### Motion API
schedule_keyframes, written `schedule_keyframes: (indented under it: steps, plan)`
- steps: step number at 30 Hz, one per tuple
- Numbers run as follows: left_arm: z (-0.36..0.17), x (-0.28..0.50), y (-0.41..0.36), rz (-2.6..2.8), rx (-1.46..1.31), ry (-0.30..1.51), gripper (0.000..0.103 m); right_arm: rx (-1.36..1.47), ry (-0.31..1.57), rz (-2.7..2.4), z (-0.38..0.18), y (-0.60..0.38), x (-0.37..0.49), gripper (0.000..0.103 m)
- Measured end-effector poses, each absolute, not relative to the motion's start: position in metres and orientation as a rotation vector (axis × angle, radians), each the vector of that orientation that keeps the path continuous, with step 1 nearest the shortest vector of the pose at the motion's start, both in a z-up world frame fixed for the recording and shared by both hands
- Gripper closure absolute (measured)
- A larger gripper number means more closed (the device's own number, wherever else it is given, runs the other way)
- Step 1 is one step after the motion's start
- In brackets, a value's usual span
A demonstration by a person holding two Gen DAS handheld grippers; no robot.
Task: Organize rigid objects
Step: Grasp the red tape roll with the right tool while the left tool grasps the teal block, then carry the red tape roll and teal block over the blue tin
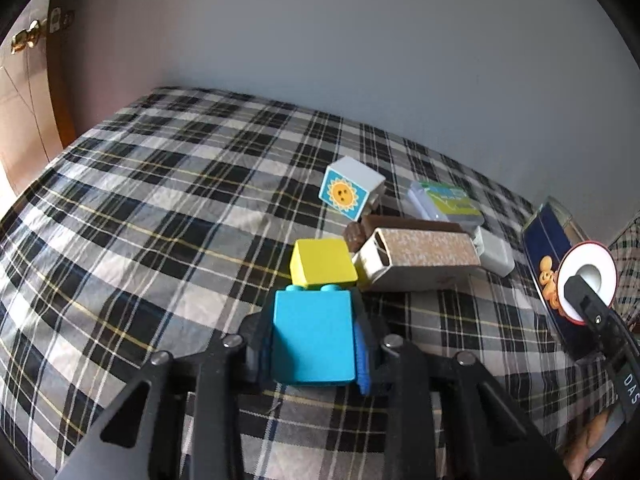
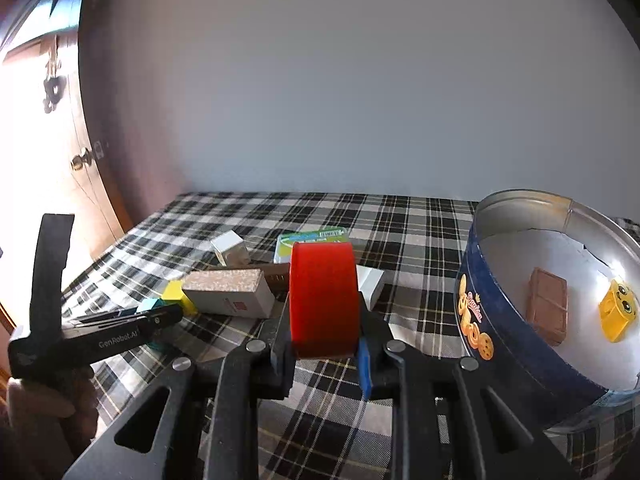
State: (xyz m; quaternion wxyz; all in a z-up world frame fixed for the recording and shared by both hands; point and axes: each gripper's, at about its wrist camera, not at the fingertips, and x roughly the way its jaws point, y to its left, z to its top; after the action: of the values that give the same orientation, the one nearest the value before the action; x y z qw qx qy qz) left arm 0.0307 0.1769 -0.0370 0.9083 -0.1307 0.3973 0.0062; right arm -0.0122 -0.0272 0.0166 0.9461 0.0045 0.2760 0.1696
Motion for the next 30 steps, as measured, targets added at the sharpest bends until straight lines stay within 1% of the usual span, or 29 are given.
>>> schedule_keyframes:
  steps: [7,16,30]
  plan:
    - [-0.024,0.02,0.175,0.009,-0.272,0.725,0.073,0.052,0.536,0.402,0.024,-0.038,-0.014,0.077]
    - [0.002,0.003,0.147,-0.026,-0.235,0.55,0.073,0.099,0.456,0.381,0.036,-0.08,-0.016,0.077]
    - [0.022,0.011,0.078,-0.12,-0.198,0.492,0.073,0.123,0.354,0.239,0.053,-0.151,-0.017,0.077]
